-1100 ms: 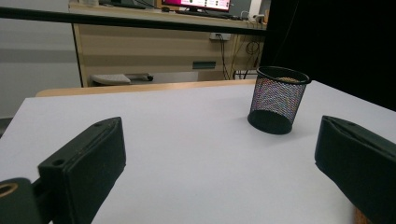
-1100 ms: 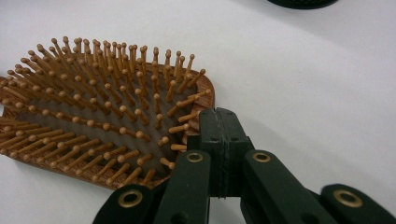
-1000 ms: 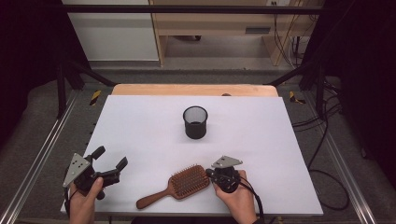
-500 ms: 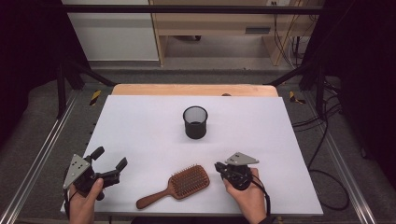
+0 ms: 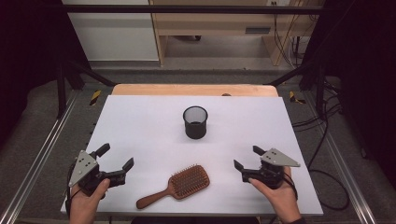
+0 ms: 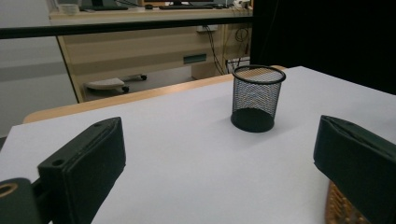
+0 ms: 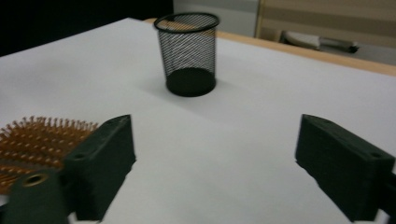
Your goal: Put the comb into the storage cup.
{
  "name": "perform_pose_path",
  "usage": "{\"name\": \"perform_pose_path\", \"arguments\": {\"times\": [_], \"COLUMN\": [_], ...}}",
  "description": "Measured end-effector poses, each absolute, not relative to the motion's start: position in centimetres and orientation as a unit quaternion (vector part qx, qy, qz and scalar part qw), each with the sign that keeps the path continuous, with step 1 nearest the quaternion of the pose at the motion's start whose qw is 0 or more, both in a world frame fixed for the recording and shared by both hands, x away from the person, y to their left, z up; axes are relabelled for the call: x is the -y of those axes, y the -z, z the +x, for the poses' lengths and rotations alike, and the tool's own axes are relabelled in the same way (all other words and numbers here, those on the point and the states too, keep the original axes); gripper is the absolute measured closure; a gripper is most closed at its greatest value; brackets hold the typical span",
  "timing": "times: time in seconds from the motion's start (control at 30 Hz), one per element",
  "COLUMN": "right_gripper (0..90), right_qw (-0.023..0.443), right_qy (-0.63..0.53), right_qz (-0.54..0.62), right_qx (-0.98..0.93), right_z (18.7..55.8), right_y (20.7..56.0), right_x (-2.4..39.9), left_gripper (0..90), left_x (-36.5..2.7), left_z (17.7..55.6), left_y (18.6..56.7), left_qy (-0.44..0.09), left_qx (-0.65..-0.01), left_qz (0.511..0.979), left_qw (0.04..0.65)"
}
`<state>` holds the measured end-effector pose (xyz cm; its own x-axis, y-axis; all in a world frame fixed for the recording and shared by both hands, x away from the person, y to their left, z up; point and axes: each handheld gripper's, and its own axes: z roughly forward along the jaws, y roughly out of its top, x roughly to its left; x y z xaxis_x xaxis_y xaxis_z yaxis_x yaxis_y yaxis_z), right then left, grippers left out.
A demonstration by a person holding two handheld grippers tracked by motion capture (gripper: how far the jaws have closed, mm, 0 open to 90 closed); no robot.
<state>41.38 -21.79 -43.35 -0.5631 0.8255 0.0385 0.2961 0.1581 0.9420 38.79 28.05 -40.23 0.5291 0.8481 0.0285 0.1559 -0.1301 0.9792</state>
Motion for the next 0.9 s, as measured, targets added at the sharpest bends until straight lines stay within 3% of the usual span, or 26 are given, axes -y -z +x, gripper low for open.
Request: {"name": "perform_pose_path", "arguments": {"times": [0.23, 0.5, 0.9], "right_gripper": [6.1, 7.8, 7.8], "right_qw": [0.3, 0.326, 0.327], "right_qy": [-0.533, -0.532, -0.552], "right_qz": [0.393, 0.379, 0.394], "right_qx": [-0.687, -0.683, -0.658], "right_z": [40.7, 40.2, 40.3], "right_y": [43.3, 43.4, 43.9], "right_x": [25.4, 26.3, 27.3], "left_gripper": [2.8, 5.7, 4.6], "left_x": [-27.3, -26.2, -24.0], "left_z": [38.9, 39.3, 39.9], "left_y": [39.6, 39.3, 39.4], "left_qy": [-0.299, -0.263, -0.237], "left_qx": [-0.36, -0.37, -0.339], "left_qz": [0.705, 0.744, 0.792], "left_qw": [0.534, 0.49, 0.449]}}
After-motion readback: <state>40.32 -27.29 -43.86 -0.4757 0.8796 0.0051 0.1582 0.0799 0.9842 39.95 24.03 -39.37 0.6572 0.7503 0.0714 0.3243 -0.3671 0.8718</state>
